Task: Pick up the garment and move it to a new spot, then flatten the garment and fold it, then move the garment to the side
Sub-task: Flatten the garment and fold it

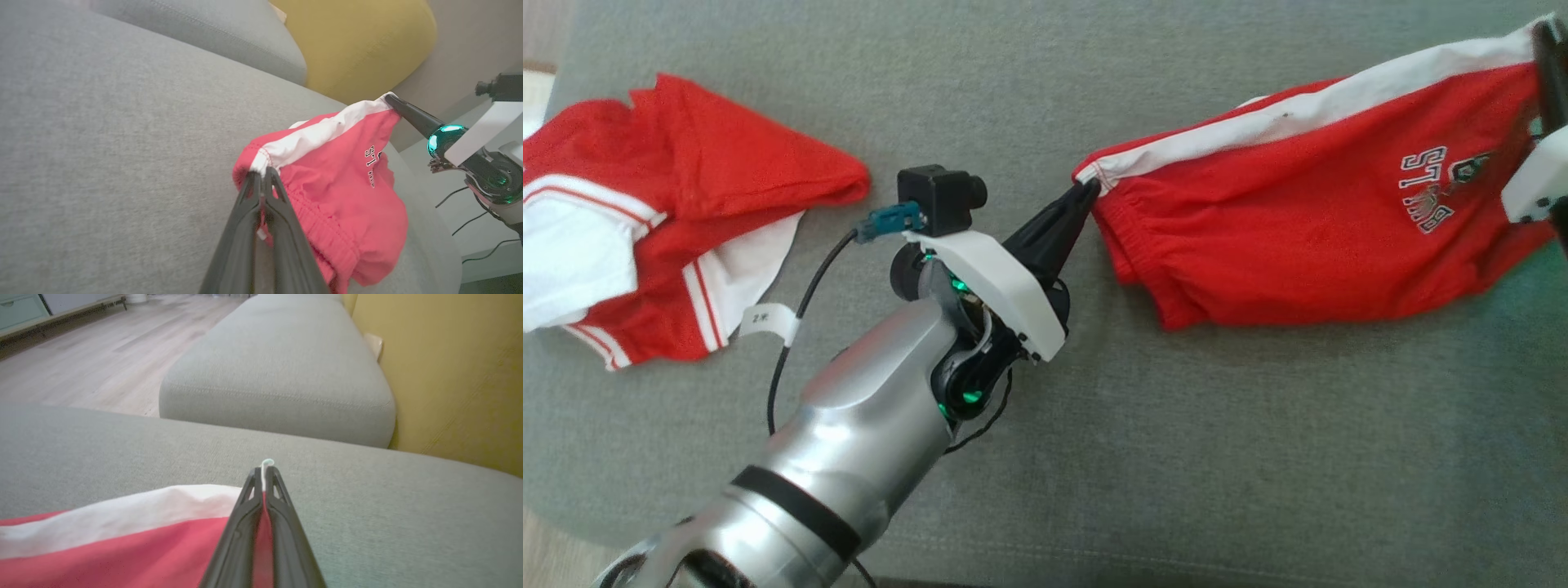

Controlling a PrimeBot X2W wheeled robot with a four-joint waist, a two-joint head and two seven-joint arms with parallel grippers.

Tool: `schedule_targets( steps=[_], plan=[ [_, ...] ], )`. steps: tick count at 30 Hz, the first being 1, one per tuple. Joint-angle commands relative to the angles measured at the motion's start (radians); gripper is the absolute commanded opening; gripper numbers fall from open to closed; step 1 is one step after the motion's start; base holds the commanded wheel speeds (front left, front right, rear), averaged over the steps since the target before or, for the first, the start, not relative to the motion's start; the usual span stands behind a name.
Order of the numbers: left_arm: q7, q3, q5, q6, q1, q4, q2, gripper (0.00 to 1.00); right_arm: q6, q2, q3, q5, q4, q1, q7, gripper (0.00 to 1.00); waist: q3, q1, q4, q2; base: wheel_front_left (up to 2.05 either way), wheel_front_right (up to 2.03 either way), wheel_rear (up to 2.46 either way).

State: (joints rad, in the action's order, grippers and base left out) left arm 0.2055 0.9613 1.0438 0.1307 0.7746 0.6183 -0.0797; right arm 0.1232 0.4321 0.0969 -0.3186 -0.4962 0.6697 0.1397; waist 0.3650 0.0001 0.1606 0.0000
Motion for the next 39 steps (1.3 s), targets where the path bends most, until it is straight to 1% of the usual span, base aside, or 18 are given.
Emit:
schedule_targets(
  steps=[1, 5, 6, 7, 8, 9, 10, 13, 15, 17, 19, 22, 24, 26, 31, 35, 39],
  plan=[
    [0.012, -0.020, 0.012, 0.000, 0.049, -0.005, -0.006, 0.00, 0.008, 0.028, 0.022, 0.006, -0.003, 0.027, -0.011, 0.00, 0.016, -0.0001, 0.015, 0.0000, 0.00, 0.00, 0.00],
    [0.013, 0.013, 0.036, 0.000, 0.067, 0.023, 0.007, 0.00, 0.008, 0.030, 0.073, -0.007, -0.114, 0.079, -0.048, 0.00, 0.029, -0.0001, 0.028, 0.0000, 0.00, 0.00, 0.00],
    [0.016, 0.021, 0.041, 0.000, 0.072, 0.027, 0.009, 0.00, 0.008, 0.029, 0.089, -0.017, -0.133, 0.090, -0.062, 0.04, 0.031, -0.0001, 0.028, 0.0000, 0.00, 0.00, 0.00],
    [0.020, 0.029, 0.041, 0.000, 0.078, 0.029, 0.010, 0.00, 0.008, 0.029, 0.100, -0.026, -0.151, 0.100, -0.080, 0.42, 0.033, -0.0001, 0.029, 0.0000, 0.00, 0.00, 0.00],
    [0.026, 0.034, 0.040, 0.000, 0.082, 0.033, 0.011, 0.16, 0.008, 0.029, 0.109, -0.035, -0.166, 0.110, -0.100, 0.87, 0.034, -0.0001, 0.028, 0.0000, 0.00, 0.00, 0.00],
    [0.031, 0.036, 0.041, 0.000, 0.085, 0.037, 0.011, 0.37, 0.008, 0.027, 0.115, -0.042, -0.179, 0.119, -0.122, 1.00, 0.034, -0.0001, 0.026, 0.0000, 0.00, 0.00, 0.00],
    [0.036, 0.035, 0.042, 0.000, 0.088, 0.041, 0.011, 1.00, 0.008, 0.025, 0.119, -0.048, -0.189, 0.127, -0.147, 1.00, 0.033, -0.0001, 0.022, 0.0000, 0.00, 0.00, 0.00],
    [0.051, 0.015, 0.022, 0.000, 0.086, 0.056, 0.010, 1.00, 0.008, 0.015, 0.136, -0.079, -0.204, 0.130, -0.204, 1.00, 0.019, -0.0001, 0.008, 0.0000, 0.00, 0.00, 0.00],
    [0.055, -0.022, -0.014, -0.006, 0.074, 0.054, 0.005, 1.00, 0.008, 0.008, 0.147, -0.112, -0.202, 0.115, -0.220, 1.00, 0.004, -0.0001, -0.003, 0.0000, 0.00, 0.00, 0.00],
    [0.056, -0.097, -0.080, -0.032, 0.042, 0.012, -0.001, 1.00, 0.008, 0.009, 0.160, -0.150, -0.195, 0.083, -0.217, 1.00, -0.014, -0.0001, -0.014, 0.0000, 0.00, 0.00, 0.00],
    [0.056, -0.162, -0.172, -0.066, -0.015, -0.047, -0.009, 1.00, 0.008, 0.019, 0.169, -0.185, -0.185, 0.039, -0.207, 1.00, -0.033, -0.0001, -0.020, 0.0000, 0.00, 0.00, 0.00],
    [0.056, -0.245, -0.320, -0.123, -0.120, -0.151, -0.018, 1.00, 0.008, 0.036, 0.153, -0.233, -0.178, -0.031, -0.196, 1.00, -0.055, -0.0001, -0.021, 0.0000, 0.00, 0.00, 0.00],
    [0.056, -0.299, -0.393, -0.146, -0.198, -0.222, -0.016, 1.00, 0.008, 0.049, 0.134, -0.252, -0.182, -0.068, -0.189, 1.00, -0.063, -0.0001, -0.015, 0.0000, 0.00, 0.00, 0.00],
    [0.056, -0.341, -0.461, -0.159, -0.269, -0.290, -0.013, 1.00, 0.008, 0.059, 0.114, -0.259, -0.195, -0.091, -0.183, 1.00, -0.068, -0.0001, -0.004, 0.0000, 0.00, 0.00, 0.00],
    [0.056, -0.418, -0.597, -0.167, -0.411, -0.425, 0.000, 1.00, 0.008, 0.073, 0.069, -0.267, -0.254, -0.096, -0.152, 1.00, -0.069, -0.0001, 0.045, 0.0000, 0.00, 0.00, 0.00],
    [0.056, -0.467, -0.646, -0.157, -0.499, -0.484, 0.016, 1.00, 0.008, 0.084, 0.063, -0.266, -0.305, -0.085, -0.110, 1.00, -0.071, -0.0001, 0.091, 0.0000, 0.00, 0.00, 0.00],
    [0.056, -0.487, -0.673, -0.140, -0.557, -0.499, 0.024, 1.00, 0.008, 0.084, 0.063, -0.274, -0.365, -0.087, -0.072, 1.00, -0.087, -0.0001, 0.127, 0.0000, 0.00, 0.00, 0.00]
  ],
)
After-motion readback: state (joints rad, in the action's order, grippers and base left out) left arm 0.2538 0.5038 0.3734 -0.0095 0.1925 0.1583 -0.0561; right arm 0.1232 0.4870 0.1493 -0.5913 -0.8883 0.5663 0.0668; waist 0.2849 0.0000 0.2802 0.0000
